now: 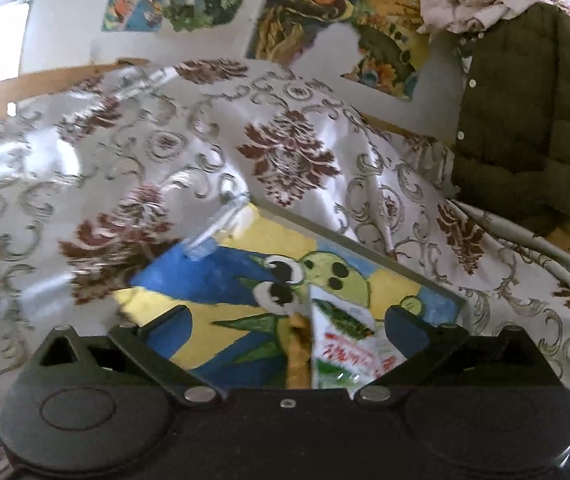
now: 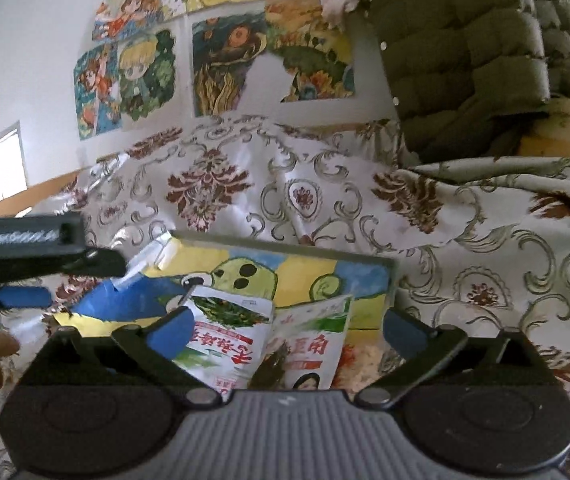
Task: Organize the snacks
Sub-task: 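Withdraw both tools from the tray toward the orange sausage pack and fruit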
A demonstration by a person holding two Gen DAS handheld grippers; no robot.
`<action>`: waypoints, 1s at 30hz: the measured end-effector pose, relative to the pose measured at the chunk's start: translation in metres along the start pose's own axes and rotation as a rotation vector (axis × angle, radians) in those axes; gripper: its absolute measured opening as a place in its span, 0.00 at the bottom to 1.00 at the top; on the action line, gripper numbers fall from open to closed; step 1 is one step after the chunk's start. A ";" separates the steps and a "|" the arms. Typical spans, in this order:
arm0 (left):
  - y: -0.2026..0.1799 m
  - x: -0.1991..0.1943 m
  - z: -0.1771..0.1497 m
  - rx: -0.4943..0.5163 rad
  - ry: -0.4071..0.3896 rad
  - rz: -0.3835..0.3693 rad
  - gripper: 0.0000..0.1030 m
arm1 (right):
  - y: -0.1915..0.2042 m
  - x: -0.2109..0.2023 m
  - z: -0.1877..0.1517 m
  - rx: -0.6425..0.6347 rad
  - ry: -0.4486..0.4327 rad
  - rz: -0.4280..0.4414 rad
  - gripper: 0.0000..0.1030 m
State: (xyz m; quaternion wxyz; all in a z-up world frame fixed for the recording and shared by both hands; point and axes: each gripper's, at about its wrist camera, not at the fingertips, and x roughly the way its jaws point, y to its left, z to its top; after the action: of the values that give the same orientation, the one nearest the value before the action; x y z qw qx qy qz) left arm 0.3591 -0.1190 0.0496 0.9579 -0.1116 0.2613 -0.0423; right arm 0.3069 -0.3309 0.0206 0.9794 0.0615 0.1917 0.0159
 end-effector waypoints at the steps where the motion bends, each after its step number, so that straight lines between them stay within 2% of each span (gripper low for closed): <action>1: 0.003 -0.009 -0.003 0.008 -0.007 0.016 0.99 | 0.000 -0.005 0.000 0.008 0.002 0.004 1.00; 5: 0.016 -0.047 -0.020 0.038 -0.031 0.090 0.99 | 0.007 -0.025 0.000 0.003 0.011 0.028 1.00; 9: 0.034 -0.082 -0.038 0.046 -0.016 0.139 0.99 | 0.020 -0.050 -0.002 -0.018 -0.008 0.035 1.00; 14: 0.054 -0.126 -0.065 0.064 -0.008 0.181 0.99 | 0.029 -0.080 -0.016 0.024 0.008 0.120 1.00; 23: 0.073 -0.177 -0.107 0.114 -0.008 0.212 0.99 | 0.064 -0.136 -0.053 -0.044 0.049 0.156 1.00; 30: 0.087 -0.197 -0.125 0.088 0.003 0.211 0.99 | 0.075 -0.172 -0.077 -0.021 0.065 0.141 1.00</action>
State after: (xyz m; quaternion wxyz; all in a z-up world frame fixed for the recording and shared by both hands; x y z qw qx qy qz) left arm 0.1278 -0.0311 0.0210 0.9605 -0.0412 0.2711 0.0470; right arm 0.1174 -0.2573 0.0234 0.9697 0.0641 0.2183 0.0889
